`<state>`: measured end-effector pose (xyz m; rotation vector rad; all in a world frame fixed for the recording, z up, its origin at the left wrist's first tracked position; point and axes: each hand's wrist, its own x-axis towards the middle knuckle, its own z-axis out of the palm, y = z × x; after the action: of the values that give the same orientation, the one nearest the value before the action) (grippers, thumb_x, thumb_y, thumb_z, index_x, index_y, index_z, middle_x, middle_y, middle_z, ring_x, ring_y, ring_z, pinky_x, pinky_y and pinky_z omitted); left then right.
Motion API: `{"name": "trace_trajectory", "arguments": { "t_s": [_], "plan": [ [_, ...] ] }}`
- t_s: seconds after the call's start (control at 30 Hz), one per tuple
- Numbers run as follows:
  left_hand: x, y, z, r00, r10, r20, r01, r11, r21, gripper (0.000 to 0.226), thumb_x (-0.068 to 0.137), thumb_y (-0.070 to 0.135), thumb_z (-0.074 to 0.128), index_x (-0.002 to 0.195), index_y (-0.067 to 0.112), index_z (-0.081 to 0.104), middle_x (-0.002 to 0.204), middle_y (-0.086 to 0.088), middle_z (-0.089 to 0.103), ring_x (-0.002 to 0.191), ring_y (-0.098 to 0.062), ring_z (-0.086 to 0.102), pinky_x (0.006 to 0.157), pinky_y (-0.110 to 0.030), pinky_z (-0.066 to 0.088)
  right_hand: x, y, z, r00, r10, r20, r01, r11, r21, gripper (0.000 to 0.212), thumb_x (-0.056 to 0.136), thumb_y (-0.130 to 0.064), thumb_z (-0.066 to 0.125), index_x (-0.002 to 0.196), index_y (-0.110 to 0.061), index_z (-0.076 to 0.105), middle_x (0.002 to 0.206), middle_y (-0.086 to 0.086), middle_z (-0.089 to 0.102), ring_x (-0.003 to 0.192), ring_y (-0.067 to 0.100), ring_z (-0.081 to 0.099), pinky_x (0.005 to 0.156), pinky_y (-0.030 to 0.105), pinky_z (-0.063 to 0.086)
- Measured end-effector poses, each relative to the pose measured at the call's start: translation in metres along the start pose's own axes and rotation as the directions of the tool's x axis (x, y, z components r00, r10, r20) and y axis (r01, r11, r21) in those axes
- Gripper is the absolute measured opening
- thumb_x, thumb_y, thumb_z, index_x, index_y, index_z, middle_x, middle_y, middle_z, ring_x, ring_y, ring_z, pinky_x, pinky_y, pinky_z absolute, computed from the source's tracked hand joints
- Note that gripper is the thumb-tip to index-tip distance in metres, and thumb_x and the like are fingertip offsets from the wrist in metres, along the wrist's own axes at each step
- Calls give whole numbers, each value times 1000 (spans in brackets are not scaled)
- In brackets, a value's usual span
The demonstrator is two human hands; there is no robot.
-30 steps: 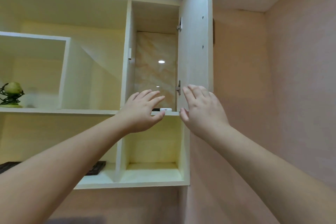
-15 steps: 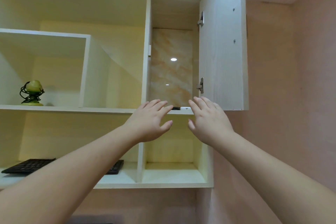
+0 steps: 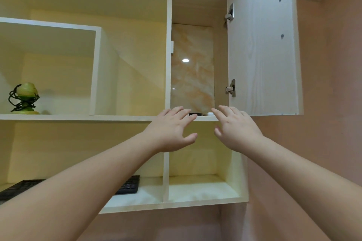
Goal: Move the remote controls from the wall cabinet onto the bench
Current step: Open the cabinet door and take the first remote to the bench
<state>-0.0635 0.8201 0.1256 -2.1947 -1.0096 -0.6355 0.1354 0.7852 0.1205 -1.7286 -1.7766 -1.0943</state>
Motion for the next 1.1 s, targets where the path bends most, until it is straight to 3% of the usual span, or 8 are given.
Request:
{"name": "trace_trajectory", "arguments": {
  "t_s": [0.27,0.57,0.77,0.97,1.1],
  "plan": [
    [20,7,20,999,19,-45,-22,999,-47,63,96,55,31,152,30,19,160,9,17,147,-13,8,118,-34,10,14,19,12,1000,15,19,-16,1000,9,55,96,-35,36,148,-22,25,149,4,34,137,22,30,106,35,30],
    [53,10,42,998,20,-64,-21,999,-27,62,96,56,31,152,33,18,160,9,16,147,-11,7,118,-33,9,41,41,37,1000,-7,-17,8,998,69,37,98,-27,33,132,-19,45,132,5,48,121,26,44,96,37,40],
    [85,2,49,980,-104,-169,96,994,-54,56,97,47,32,149,27,28,156,3,28,144,-14,20,114,-35,19,65,42,50,1000,-6,-7,7,990,141,39,98,-23,35,135,-17,43,133,7,48,119,28,46,94,40,42],
    [114,-11,56,983,-124,-136,116,991,-65,56,97,45,35,150,26,28,154,3,33,142,-14,24,112,-36,27,96,37,59,995,42,85,-66,951,301,43,97,-24,37,140,-17,40,133,11,47,119,30,48,95,41,44],
    [126,-11,59,988,-136,-71,123,978,-168,57,98,43,37,150,24,28,156,1,30,144,-16,22,115,-36,25,117,31,64,985,82,149,-128,935,331,46,95,-27,40,140,-17,39,133,12,46,121,30,47,97,39,43]
  ]
}}
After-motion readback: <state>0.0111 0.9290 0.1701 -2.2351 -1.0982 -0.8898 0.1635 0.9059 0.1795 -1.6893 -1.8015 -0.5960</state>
